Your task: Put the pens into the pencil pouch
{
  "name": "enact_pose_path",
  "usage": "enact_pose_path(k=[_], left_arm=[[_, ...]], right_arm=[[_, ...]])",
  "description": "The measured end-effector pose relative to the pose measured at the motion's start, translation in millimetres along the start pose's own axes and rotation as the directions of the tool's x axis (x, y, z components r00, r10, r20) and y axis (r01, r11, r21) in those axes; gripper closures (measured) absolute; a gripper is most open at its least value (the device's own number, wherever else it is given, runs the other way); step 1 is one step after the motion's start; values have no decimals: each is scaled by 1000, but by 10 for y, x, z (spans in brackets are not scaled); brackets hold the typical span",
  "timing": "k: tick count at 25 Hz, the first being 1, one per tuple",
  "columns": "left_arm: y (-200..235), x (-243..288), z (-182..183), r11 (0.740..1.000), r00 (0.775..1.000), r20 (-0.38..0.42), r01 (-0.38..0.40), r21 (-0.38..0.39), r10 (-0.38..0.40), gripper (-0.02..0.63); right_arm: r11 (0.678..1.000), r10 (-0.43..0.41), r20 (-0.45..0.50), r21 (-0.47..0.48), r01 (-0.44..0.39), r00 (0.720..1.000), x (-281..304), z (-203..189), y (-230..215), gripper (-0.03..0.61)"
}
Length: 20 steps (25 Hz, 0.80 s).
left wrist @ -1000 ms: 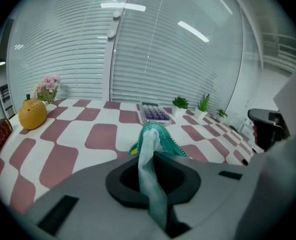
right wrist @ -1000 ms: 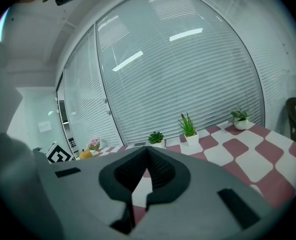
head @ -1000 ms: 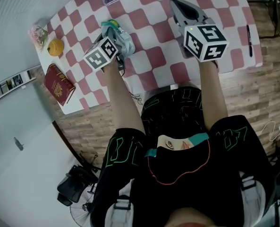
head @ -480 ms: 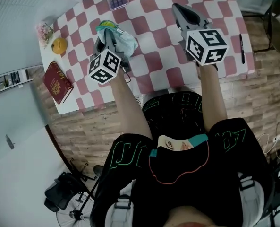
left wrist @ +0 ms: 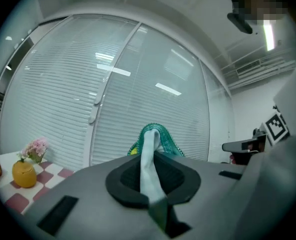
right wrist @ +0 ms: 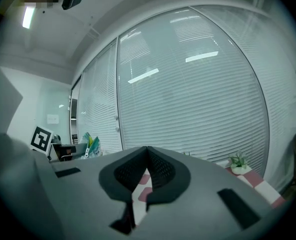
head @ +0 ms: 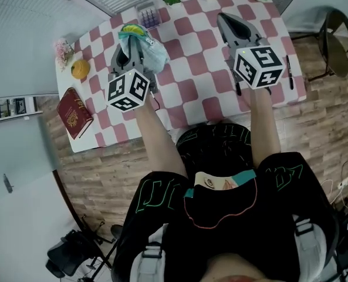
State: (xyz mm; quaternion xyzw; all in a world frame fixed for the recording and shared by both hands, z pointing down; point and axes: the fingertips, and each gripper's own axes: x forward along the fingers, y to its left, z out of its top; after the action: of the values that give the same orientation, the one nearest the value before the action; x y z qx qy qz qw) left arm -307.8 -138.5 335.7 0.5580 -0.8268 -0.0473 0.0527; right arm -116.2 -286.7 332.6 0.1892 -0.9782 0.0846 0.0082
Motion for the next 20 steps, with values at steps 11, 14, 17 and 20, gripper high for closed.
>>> enact_pose_path(k=[11, 14, 17, 20], left_arm=[[-1045, -94, 537, 865, 863, 112, 472, 171, -493, 588], [-1306, -207, 618, 782, 770, 138, 604, 153, -622, 588], [-1476, -295, 643, 707, 690, 158, 695, 129, -707, 588], [-1599, -352, 575, 645, 631, 141, 756, 111, -763, 588]], right_arm=[[998, 16, 121, -62, -9, 993, -252, 442, -71, 580], [999, 1, 130, -49, 6, 992, -306, 452, -148, 580], [999, -3, 139, -38, 8, 990, -332, 439, -195, 580], [999, 21, 152, -29, -17, 988, -350, 440, -191, 580]])
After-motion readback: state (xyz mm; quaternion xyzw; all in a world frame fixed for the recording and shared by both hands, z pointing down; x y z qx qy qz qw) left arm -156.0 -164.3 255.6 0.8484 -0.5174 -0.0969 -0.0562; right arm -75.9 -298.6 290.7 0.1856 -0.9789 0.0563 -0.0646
